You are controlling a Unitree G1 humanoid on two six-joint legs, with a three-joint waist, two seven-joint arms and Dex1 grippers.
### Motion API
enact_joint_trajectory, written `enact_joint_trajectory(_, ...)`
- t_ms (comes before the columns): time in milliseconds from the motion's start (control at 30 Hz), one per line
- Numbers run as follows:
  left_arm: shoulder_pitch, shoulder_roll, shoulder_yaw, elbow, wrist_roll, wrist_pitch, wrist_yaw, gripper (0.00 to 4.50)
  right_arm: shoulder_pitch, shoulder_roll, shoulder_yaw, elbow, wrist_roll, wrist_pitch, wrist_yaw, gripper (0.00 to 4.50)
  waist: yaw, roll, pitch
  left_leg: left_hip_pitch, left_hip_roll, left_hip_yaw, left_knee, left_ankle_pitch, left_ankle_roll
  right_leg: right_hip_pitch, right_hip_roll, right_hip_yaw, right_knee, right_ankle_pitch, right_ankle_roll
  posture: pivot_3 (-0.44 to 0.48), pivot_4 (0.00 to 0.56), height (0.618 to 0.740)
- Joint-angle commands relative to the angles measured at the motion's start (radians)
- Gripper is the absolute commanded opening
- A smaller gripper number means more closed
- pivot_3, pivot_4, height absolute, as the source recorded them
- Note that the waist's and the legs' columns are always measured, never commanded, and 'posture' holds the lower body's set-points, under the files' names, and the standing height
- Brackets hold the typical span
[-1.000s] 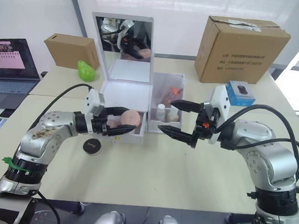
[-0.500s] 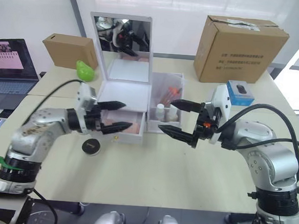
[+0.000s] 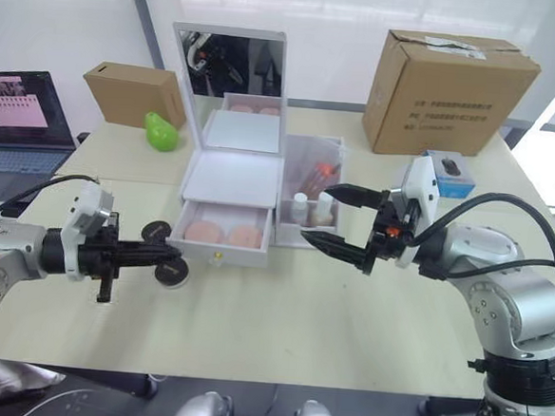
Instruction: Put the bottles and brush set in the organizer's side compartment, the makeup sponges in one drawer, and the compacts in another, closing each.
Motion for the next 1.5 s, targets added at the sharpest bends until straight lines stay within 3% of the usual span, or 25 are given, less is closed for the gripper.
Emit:
enact_joint_trajectory(33, -0.020, -0.018, -0.028, -0.024, 0.047, -0.048, 0.036, 0.02, -0.007, -0.011, -0.027, -0.016, 0.004, -0.012, 0.000, 4.50, 0.002, 0.000, 0.000, 0.000, 0.000, 0.000, 0.000, 0.000, 0.000, 0.000, 0.000, 0.000, 0.000, 0.000, 0.000, 0.000, 0.150, 0.740)
enact_joint_trajectory(300, -0.111, -0.115, -0.152, 0.061, 0.197, -0.129, 0.138, 0.02, -0.001, -0.015, -0.032, -0.028, 0.011, -0.004, -0.008, 4.50, 0.007, 0.000, 0.000, 0.000, -0.001, 0.001, 0.000, 0.000, 0.000, 0.000, 0.000, 0.001, 0.000, 0.000, 0.000, 0.000, 0.150, 0.740)
enact_joint_trajectory(867, -0.315, -0.311, -0.231, 0.317, 0.388, -0.283, 0.275, 0.02, 0.008, -0.014, -0.033, -0.034, 0.012, -0.004, -0.021, 4.50, 0.009, 0.000, 0.000, -0.002, -0.001, 0.000, 0.003, 0.000, 0.000, 0.000, 0.001, 0.001, 0.001, 0.000, 0.001, 0.000, 0.150, 0.740)
enact_joint_trajectory(1500, -0.335, -0.345, -0.234, 0.380, 0.427, -0.320, 0.273, 0.02, 0.015, -0.012, -0.031, -0.047, 0.020, 0.003, -0.028, 4.50, 0.011, 0.000, 0.000, -0.003, -0.001, -0.002, 0.007, 0.000, 0.000, 0.001, 0.001, 0.000, 0.002, 0.001, 0.001, 0.000, 0.150, 0.740)
